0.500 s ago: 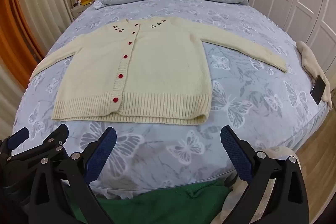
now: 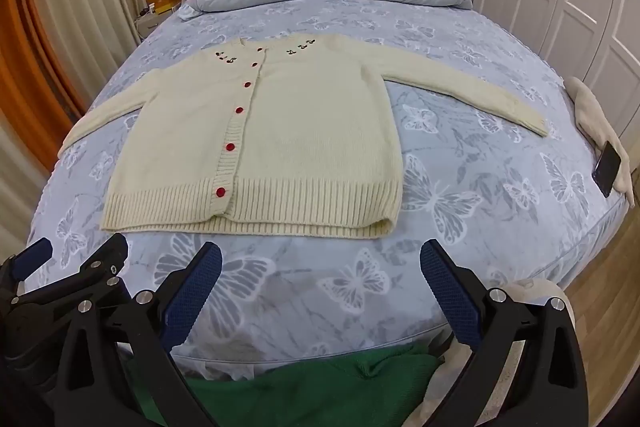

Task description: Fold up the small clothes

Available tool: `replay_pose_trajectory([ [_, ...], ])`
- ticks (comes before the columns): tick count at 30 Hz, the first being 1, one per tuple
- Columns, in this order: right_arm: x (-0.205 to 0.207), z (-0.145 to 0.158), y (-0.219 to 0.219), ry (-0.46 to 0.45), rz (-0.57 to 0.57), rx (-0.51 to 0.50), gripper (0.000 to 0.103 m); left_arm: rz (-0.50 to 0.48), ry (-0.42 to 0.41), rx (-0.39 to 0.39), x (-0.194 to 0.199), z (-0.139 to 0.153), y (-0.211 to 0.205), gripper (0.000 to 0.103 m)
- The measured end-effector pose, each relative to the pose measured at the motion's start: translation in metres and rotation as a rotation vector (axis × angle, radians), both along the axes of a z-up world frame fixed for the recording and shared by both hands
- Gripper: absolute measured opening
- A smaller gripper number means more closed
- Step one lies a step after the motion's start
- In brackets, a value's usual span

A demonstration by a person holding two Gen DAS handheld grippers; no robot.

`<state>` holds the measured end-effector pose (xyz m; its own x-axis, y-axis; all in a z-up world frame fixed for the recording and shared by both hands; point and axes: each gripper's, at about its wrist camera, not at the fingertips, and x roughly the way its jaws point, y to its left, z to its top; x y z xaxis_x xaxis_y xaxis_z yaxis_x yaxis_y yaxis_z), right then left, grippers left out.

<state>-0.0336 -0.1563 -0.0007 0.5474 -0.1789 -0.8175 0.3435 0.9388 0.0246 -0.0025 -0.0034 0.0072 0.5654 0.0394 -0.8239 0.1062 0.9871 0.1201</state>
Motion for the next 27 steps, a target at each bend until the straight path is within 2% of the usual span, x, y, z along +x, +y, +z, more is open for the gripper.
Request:
replay_pose_trajectory([
  [27, -0.0009, -0.0007, -0.0024, -0.006, -0.001, -0.002, 0.098, 0.001, -0.007, 0.014, 0.0006, 0.0013, -0.0002, 0.094],
])
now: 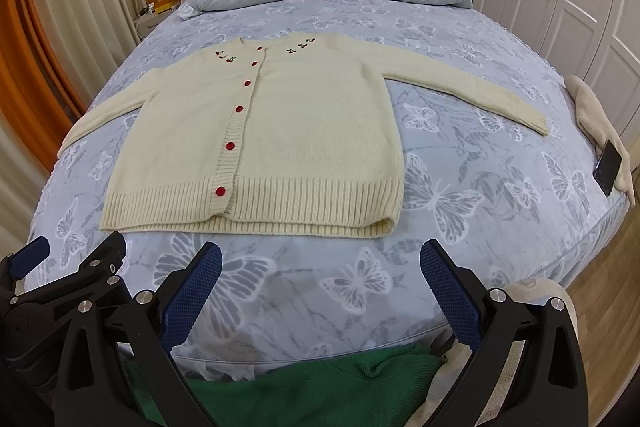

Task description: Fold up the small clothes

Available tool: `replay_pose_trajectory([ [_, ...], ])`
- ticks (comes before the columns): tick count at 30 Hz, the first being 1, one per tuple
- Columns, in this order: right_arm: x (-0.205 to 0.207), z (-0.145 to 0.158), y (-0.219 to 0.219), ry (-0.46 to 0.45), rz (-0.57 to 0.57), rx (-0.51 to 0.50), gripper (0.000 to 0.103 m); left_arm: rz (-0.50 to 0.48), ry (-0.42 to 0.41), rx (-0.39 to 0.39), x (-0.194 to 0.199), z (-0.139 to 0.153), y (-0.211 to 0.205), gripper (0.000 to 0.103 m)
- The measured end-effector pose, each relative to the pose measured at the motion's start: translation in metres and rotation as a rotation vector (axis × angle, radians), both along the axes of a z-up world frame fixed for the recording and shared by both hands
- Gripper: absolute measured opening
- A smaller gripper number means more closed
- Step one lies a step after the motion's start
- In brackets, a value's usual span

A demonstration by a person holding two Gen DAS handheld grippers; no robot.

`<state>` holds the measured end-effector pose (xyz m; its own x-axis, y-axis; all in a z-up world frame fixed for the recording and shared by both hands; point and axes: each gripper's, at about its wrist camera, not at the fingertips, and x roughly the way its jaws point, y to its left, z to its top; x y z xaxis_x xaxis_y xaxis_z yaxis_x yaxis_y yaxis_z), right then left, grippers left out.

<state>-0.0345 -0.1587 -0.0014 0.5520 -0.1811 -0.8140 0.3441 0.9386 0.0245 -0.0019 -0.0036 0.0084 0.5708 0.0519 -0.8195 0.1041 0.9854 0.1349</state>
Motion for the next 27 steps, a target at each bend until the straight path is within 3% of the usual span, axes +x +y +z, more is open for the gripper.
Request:
replay_pose_trajectory([
  [27, 0.0024, -0.0001, -0.0009, 0.004, -0.001, 0.002, 0.098, -0.001, 0.002, 0.002, 0.0007, 0.0000, 0.0007, 0.094],
])
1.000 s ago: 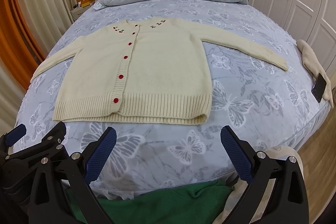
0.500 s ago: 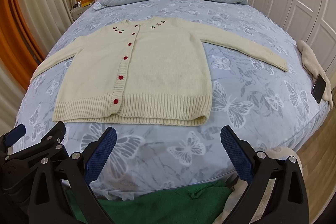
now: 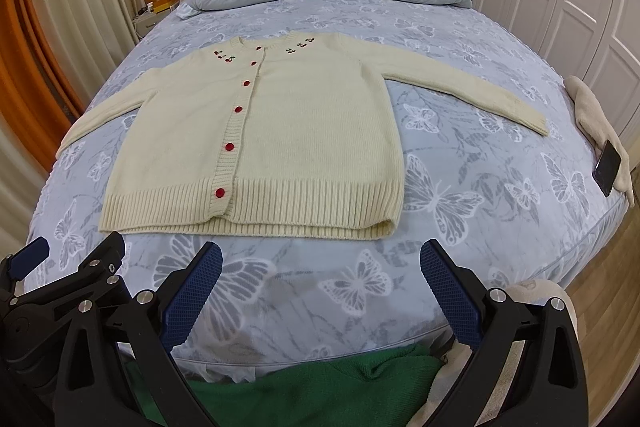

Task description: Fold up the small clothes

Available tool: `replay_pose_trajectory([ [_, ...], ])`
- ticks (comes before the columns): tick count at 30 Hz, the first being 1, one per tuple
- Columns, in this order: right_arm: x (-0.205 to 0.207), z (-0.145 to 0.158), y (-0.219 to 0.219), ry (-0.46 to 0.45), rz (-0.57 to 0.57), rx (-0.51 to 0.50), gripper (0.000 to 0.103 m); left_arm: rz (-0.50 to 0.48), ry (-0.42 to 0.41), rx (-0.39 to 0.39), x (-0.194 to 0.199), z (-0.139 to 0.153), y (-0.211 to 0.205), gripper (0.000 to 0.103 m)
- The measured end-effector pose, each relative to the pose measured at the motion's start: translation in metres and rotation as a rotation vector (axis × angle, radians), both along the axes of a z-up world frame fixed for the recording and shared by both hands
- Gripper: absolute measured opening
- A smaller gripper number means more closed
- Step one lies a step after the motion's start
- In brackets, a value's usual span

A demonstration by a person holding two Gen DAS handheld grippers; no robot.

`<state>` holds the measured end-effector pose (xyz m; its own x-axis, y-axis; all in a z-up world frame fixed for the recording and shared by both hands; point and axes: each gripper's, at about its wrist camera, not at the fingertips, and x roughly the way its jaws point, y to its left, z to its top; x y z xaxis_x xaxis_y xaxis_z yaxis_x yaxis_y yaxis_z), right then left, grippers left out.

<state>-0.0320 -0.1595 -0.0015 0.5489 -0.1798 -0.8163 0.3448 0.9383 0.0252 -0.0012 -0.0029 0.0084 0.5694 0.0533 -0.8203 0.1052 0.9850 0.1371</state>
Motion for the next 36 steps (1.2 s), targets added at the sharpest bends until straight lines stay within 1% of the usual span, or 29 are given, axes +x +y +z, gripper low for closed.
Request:
replay_pose_trajectory([
  [21, 0.001, 0.000, 0.003, 0.005, -0.001, 0.002, 0.098, 0.000, 0.004, 0.001, 0.000, -0.001, 0.004, 0.092],
  [22, 0.000, -0.009, 0.002, 0.007, -0.002, 0.003, 0.098, 0.000, 0.004, 0.001, 0.000, -0.001, 0.003, 0.092],
  [31, 0.002, -0.015, 0.001, 0.012, -0.004, 0.008, 0.098, 0.000, 0.014, 0.003, 0.000, -0.007, 0.005, 0.092],
  [36, 0.008, -0.023, -0.003, 0.031, -0.007, 0.015, 0.098, 0.003, 0.037, 0.008, 0.008, -0.015, -0.001, 0.092],
])
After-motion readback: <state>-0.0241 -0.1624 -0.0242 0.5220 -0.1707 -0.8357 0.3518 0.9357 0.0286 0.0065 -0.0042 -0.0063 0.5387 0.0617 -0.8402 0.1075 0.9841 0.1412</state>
